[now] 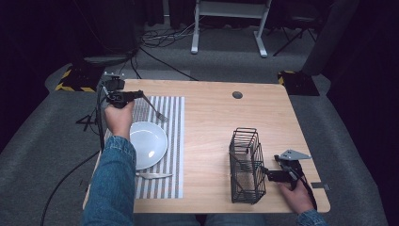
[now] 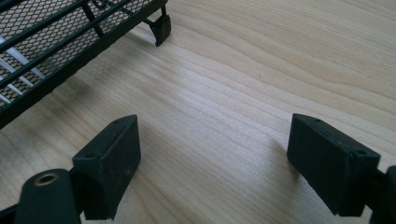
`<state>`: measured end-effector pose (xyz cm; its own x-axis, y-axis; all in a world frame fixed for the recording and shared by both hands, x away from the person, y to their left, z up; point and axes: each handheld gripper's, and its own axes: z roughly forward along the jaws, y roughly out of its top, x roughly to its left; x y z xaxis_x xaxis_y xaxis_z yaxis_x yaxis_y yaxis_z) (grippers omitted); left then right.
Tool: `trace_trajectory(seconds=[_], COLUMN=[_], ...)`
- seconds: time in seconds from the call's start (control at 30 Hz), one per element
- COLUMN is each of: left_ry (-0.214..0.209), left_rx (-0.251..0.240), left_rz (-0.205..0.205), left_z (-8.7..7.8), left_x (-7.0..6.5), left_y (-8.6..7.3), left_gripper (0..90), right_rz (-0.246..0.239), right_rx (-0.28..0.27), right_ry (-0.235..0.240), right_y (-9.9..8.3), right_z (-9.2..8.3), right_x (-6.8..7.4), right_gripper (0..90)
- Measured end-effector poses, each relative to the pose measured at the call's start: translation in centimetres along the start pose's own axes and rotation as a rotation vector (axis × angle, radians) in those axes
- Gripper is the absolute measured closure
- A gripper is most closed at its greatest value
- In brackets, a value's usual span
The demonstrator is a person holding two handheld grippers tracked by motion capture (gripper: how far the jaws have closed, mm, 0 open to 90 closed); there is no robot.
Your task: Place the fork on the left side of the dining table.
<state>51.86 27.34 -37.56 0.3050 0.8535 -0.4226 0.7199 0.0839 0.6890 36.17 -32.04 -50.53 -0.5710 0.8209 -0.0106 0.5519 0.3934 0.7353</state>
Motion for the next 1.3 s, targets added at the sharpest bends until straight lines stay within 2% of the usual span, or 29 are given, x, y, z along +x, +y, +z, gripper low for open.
trace_trajectory(seconds=[0.33, 0.4, 0.5, 0.83, 1.03, 1.13, 1.3], left_ry=[-0.008, 0.022, 0.04, 0.068, 0.109, 0.12, 0.137], left_rx=[-0.006, -0.01, -0.015, -0.016, 0.002, 0.01, 0.023], left_rz=[-0.019, -0.018, -0.029, -0.057, -0.076, -0.098, -0.111], left_z=[-0.1, -0.2, -0.3, -0.2, 0.1, 0.1, 0.2], left_x=[0.7, 1.0, 1.4, 2.9, 3.8, 4.1, 4.6], left_y=[-0.2, -0.3, -0.4, -0.9, -1.3, -1.5, -1.9], left_gripper=[84.8, 81.7, 74.6, 68.5, 67.1, 66.5, 65.2], right_rz=[-0.001, 0.0, -0.001, 0.002, 0.003, 0.003, 0.003], right_rx=[0.0, 0.0, 0.0, -0.001, -0.001, -0.001, -0.001], right_ry=[0.0, 0.0, 0.0, -0.003, -0.004, -0.004, -0.004], right_y=[0.0, 0.0, 0.0, 0.0, 0.0, 0.0, 0.0], right_z=[0.0, 0.0, 0.0, 0.0, 0.0, 0.0, 0.0], right_x=[0.0, 0.0, 0.0, 0.0, 0.0, 0.0, 0.0], right_gripper=[17.5, 17.5, 17.5, 17.5, 17.5, 17.5, 17.5])
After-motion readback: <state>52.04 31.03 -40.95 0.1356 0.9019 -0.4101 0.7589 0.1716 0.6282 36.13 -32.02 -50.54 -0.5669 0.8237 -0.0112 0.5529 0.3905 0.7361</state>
